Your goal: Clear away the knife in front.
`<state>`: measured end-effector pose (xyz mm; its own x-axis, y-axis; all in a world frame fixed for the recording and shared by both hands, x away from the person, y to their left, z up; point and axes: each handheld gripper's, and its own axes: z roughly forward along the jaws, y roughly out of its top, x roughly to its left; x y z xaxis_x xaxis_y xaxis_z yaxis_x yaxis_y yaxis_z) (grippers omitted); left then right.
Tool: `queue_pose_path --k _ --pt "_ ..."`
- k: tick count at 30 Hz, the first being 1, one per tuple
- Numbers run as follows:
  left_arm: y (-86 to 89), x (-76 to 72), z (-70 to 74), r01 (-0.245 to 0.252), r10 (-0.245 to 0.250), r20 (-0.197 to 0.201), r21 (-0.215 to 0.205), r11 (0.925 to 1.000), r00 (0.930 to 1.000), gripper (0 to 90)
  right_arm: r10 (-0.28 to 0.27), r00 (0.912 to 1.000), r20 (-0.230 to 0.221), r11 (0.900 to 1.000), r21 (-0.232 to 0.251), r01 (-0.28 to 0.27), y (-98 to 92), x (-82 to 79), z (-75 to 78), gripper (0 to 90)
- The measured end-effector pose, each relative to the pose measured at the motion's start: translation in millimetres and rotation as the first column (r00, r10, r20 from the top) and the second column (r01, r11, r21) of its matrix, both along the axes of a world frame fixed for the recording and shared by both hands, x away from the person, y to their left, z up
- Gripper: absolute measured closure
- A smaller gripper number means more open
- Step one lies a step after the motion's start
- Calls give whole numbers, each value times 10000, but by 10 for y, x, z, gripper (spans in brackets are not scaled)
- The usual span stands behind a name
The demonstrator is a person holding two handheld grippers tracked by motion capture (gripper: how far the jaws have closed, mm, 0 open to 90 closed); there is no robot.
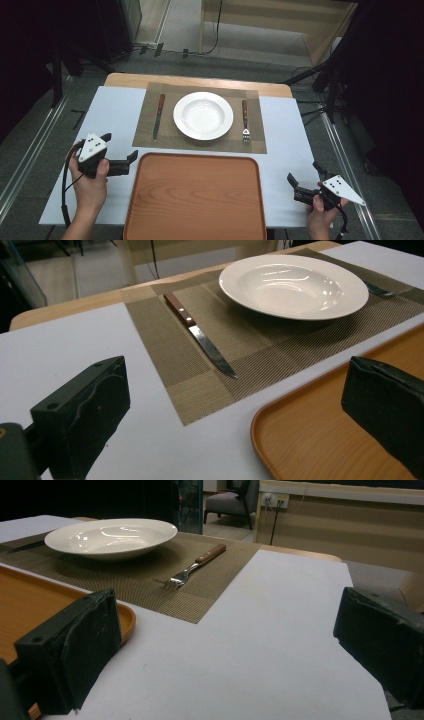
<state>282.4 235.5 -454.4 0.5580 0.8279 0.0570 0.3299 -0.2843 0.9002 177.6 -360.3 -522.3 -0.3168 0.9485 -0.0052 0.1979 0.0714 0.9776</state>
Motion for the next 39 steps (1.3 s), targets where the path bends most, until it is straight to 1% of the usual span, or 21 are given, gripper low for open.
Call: queue_pose_path --k 2,4,5,6,8,12,13,14,17,20,23,24,25,28,29,30,31,35,36,38,39 --pt "-57 86 12 122 -121 -132 51 9999 9998 0 2 10000 -15 10000 4 -2 2 4 -1 0" --pt "-96 173 23 200 -203 -296 -90 9998 9994 0 8 10000 -17 10000 1 -8 1 4 -1 0" --pt "-128 257 30 222 -231 -390 -212 9995 9990 0 3 10000 -35 10000 21 -3 3 3 -2 0" --pt "-128 257 30 222 -231 -390 -212 9995 9990 0 3 10000 -35 10000 21 -3 3 3 -2 0" --pt "-156 353 30 237 -256 -546 -349 9991 9982 0 -15 10000 -34 10000 28 15 4 4 -2 0" --pt "-196 504 43 176 -208 -744 -439 9989 9970 0 -52 10000 -49 9999 164 53 -2 3 0 0" --pt "-212 581 60 124 -158 -798 -427 9990 9967 0 -56 10000 -17 9999 133 56 -5 6 -1 0" --pt "-212 581 60 124 -158 -798 -427 9990 9967 0 -56 10000 -17 9999 133 56 -5 6 -1 0" --pt "-222 696 91 107 -147 -925 -429 9990 9956 0 3 10000 -63 10000 68 -3 5 7 -3 0" --pt "-232 806 120 89 -149 -1071 -557 9984 9941 0 46 10000 -67 10000 20 -46 11 11 -3 0" --pt "-246 907 142 76 -139 -1208 -524 9986 9926 0 12 10000 -61 10000 44 -12 8 11 -4 0" --pt "-262 971 145 67 -124 -1278 -452 9990 9917 0 5 10000 -64 10000 51 -5 8 10 -5 0" --pt "-262 971 145 67 -124 -1278 -452 9990 9917 0 5 10000 -64 10000 51 -5 8 10 -5 0" --pt "-297 1067 141 69 -113 -1451 -302 9995 9894 0 17 10000 -67 10000 -4 -17 10 14 -5 0" --pt "-314 1121 143 94 -144 -1569 -326 9994 9875 0 35 10000 -61 10000 -66 -36 15 20 -7 0" --pt "-314 1121 143 94 -144 -1569 -326 9994 9875 0 35 10000 -61 10000 -66 -36 15 20 -7 0" --pt "-336 1185 154 99 -129 -1679 -192 9998 9857 0 22 9999 -109 10000 -55 -23 20 19 -7 0" --pt "-377 1279 179 115 -142 -1794 -164 9998 9837 0 -3 9999 -116 10000 -60 3 22 21 -8 0" --pt "-377 1279 179 115 -142 -1794 -164 9998 9837 0 -3 9999 -116 10000 -60 3 22 21 -8 0" --pt "-399 1343 174 80 -91 -1890 -63 9999 9819 0 -9 9999 -126 10000 -78 8 24 22 -8 0" --pt "-399 1343 174 80 -91 -1890 -63 9999 9819 0 0 9999 -137 10000 -81 -2 24 23 -9 0"
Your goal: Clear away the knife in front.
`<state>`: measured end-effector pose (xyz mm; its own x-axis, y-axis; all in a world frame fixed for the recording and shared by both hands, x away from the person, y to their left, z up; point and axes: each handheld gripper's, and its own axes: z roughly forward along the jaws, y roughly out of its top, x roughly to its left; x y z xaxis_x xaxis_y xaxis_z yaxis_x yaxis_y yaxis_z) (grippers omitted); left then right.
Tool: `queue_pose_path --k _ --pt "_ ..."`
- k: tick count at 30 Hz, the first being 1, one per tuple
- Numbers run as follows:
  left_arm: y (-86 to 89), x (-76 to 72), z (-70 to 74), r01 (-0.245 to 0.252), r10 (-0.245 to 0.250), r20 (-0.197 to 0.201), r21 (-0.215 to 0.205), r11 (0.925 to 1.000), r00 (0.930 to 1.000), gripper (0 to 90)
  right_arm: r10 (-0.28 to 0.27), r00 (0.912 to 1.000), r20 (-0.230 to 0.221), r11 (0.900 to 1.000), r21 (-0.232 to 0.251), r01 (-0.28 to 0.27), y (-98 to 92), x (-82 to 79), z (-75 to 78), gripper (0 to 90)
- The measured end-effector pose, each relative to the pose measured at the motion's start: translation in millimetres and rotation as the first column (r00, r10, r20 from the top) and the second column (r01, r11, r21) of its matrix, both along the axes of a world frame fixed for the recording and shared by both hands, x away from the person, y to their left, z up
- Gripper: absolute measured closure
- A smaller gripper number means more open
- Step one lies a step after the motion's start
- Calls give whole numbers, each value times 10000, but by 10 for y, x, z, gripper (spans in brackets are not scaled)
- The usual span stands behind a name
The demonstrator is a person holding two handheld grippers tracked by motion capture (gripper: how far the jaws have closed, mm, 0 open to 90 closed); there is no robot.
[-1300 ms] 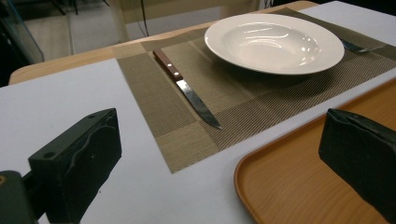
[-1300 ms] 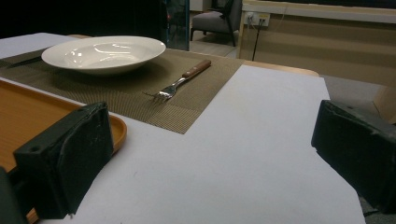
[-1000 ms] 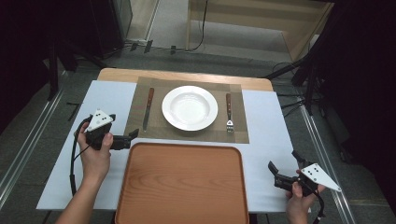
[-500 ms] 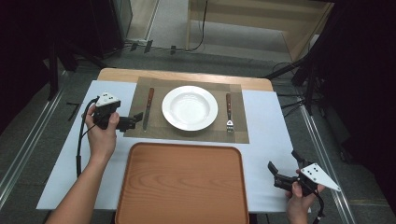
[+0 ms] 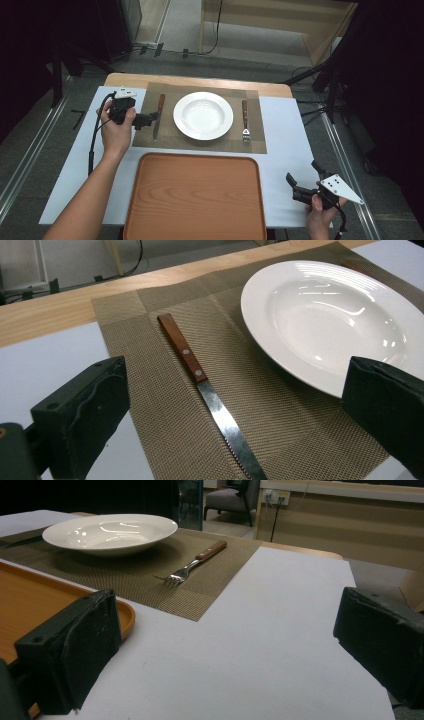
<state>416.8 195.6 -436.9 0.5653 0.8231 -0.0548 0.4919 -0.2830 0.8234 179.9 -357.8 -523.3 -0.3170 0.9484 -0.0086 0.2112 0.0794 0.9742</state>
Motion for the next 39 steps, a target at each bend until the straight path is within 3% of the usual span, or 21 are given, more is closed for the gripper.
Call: queue_pose_path --k 18,25,26,27,28,29,31,33,34,37,38,39 --pt "-43 389 -9 -406 431 -734 360 9985 9964 0 45 9999 -102 10000 -77 -46 7 16 -5 0" --pt "-64 537 -54 -502 581 -1330 621 9968 9894 0 80 9999 -110 9999 -67 -80 7 19 -5 0" --pt "-77 588 -71 -578 688 -1597 728 9957 9848 0 81 9999 -114 9999 -86 -82 11 20 -4 0" --pt "-77 588 -71 -578 688 -1597 728 9957 9848 0 81 9999 -114 9999 -86 -82 11 20 -4 0" --pt "-91 633 -80 -774 913 -1792 828 9936 9796 0 104 9999 -115 9999 -86 -105 13 21 -4 0" --pt "-91 633 -80 -774 913 -1792 828 9936 9796 0 104 9999 -115 9999 -86 -105 13 21 -4 0" --pt "-107 682 -84 -804 985 -2099 929 9924 9727 0 96 9999 -132 9999 -60 -97 12 22 -4 0" --pt "-148 748 -93 -699 1026 -2639 1305 9890 9591 0 96 9998 -148 9999 -33 -96 10 24 -4 0" --pt "-148 748 -93 -699 1026 -2639 1305 9890 9591 0 100 9998 -149 9999 -26 -100 9 25 -5 0" --pt "-192 794 -108 -607 1057 -3046 1536 9863 9466 0 100 9998 -154 9999 -12 -100 9 26 -5 0" --pt "-206 805 -111 -975 1428 -3098 1571 9828 9400 179 97 9998 -169 10000 -12 -98 9 27 -5 0" --pt "-206 805 -111 -975 1428 -3098 1571 9828 9400 170 97 9998 -169 10000 -12 -98 9 27 -5 0"
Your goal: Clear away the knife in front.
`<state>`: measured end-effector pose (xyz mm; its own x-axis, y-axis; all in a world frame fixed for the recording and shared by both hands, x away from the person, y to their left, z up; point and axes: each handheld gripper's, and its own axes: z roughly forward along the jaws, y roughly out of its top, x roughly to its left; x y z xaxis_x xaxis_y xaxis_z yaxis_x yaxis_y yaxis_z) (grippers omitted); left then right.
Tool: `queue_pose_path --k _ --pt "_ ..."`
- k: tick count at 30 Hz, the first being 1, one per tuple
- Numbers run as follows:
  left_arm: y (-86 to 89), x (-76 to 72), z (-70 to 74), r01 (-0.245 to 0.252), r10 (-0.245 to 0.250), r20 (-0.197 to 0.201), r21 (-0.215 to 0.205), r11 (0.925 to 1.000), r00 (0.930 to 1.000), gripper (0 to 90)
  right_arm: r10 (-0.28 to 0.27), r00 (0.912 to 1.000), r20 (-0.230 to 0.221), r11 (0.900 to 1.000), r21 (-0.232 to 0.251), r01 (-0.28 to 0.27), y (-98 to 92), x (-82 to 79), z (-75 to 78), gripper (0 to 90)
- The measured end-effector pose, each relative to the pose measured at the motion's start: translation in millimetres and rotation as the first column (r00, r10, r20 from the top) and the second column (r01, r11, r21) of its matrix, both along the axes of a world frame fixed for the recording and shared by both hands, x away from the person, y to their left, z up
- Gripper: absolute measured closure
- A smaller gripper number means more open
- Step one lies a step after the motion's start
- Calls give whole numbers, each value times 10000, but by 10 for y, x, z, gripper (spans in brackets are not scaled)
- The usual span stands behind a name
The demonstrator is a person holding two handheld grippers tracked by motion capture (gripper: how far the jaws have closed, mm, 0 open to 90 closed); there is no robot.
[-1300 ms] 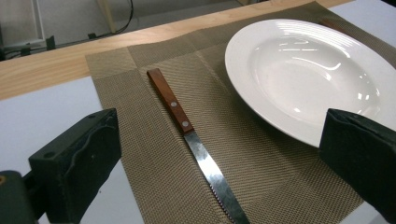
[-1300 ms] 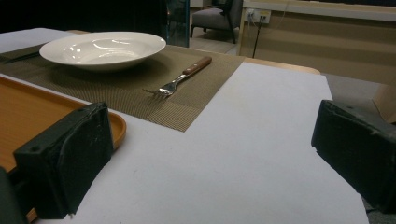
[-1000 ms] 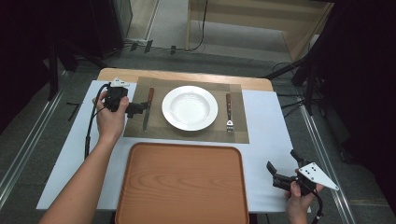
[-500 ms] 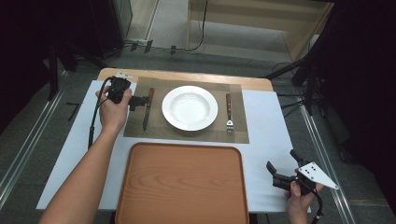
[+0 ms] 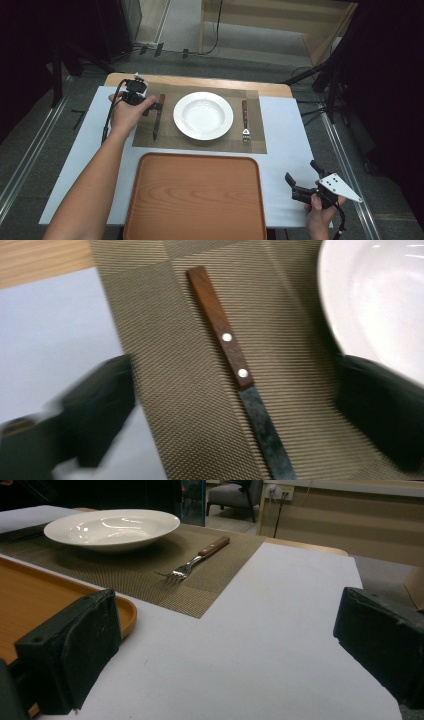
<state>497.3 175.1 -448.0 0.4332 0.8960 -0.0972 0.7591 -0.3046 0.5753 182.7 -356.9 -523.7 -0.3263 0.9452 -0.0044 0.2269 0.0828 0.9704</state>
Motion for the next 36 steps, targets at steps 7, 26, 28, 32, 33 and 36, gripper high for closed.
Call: queue_pose_path --k 7,26,28,32,33,36 --pt "-136 56 -32 -27 96 -744 919 9958 9972 297 26 10000 -16 10000 -75 -26 6 6 0 0" --pt "-350 195 -217 47 116 -1252 1292 9916 9921 614 -54 10000 -72 9999 -138 53 11 12 -3 0" --pt "-366 202 -239 27 144 -1202 1410 9900 9926 621 -58 10000 -71 9999 -138 57 11 12 -3 0" --pt "-402 217 -268 0 180 -1099 1621 9868 9938 640 -59 10000 -66 9998 -164 57 12 12 -3 0" --pt "-402 217 -268 0 180 -1099 1621 9868 9938 648 -59 10000 -66 9998 -164 57 12 12 -3 0" --pt "-412 233 -299 -72 285 -1161 1806 9835 9928 655 -76 9999 -78 9999 -139 75 11 12 -3 0"
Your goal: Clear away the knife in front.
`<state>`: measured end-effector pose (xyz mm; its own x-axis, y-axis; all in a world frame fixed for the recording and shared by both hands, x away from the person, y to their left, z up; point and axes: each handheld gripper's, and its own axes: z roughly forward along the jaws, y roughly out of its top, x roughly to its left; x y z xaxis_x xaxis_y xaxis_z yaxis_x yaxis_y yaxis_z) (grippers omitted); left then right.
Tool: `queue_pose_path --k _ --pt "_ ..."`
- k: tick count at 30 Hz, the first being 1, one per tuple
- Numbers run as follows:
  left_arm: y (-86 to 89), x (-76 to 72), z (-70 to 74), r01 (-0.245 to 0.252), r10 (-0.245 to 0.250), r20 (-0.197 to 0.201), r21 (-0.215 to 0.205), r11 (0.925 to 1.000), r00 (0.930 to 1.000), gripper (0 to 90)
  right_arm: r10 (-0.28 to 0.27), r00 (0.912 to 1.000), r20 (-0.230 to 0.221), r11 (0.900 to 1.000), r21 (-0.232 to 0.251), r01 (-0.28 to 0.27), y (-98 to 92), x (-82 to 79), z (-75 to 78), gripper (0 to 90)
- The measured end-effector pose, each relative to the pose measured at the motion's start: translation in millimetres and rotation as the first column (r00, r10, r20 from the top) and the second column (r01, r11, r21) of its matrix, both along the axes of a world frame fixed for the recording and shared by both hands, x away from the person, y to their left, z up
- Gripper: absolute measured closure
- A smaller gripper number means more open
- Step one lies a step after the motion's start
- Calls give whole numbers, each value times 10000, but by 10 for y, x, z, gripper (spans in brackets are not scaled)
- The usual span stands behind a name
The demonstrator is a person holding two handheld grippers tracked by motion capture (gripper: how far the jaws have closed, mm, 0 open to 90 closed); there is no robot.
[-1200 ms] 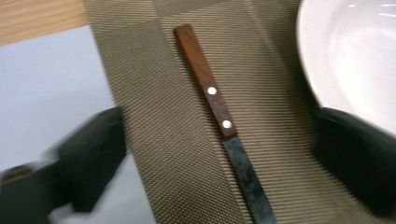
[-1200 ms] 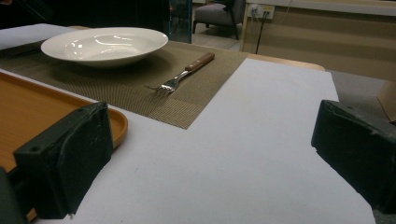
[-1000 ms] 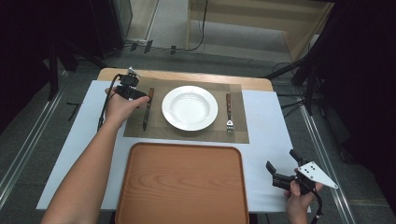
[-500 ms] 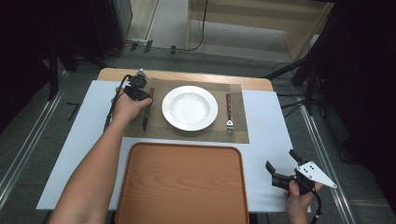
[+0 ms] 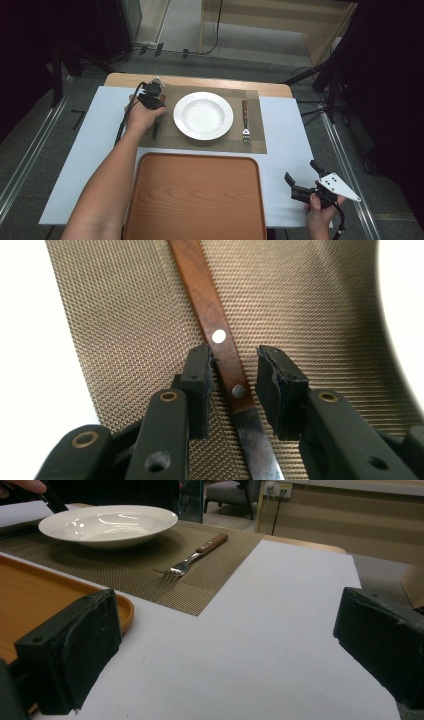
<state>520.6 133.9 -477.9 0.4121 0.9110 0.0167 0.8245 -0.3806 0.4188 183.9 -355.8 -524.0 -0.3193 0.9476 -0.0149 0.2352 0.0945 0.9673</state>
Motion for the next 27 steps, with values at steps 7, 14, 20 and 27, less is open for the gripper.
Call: queue_pose_path --k 7,14,20,27 --pt "41 31 6 -289 285 -210 -171 9994 9994 730 -18 10000 -2 10000 -6 18 0 0 -1 0" --pt "54 58 14 -480 468 -436 -271 9985 9980 752 -46 10000 -2 10000 -78 46 7 4 -1 0" --pt "56 63 15 -581 564 -499 -328 9978 9972 753 -94 9999 -43 9999 -119 94 14 1 -1 0" --pt "61 37 5 -360 351 -272 -311 9989 9990 758 -85 9999 -92 9998 -170 83 23 12 0 0"
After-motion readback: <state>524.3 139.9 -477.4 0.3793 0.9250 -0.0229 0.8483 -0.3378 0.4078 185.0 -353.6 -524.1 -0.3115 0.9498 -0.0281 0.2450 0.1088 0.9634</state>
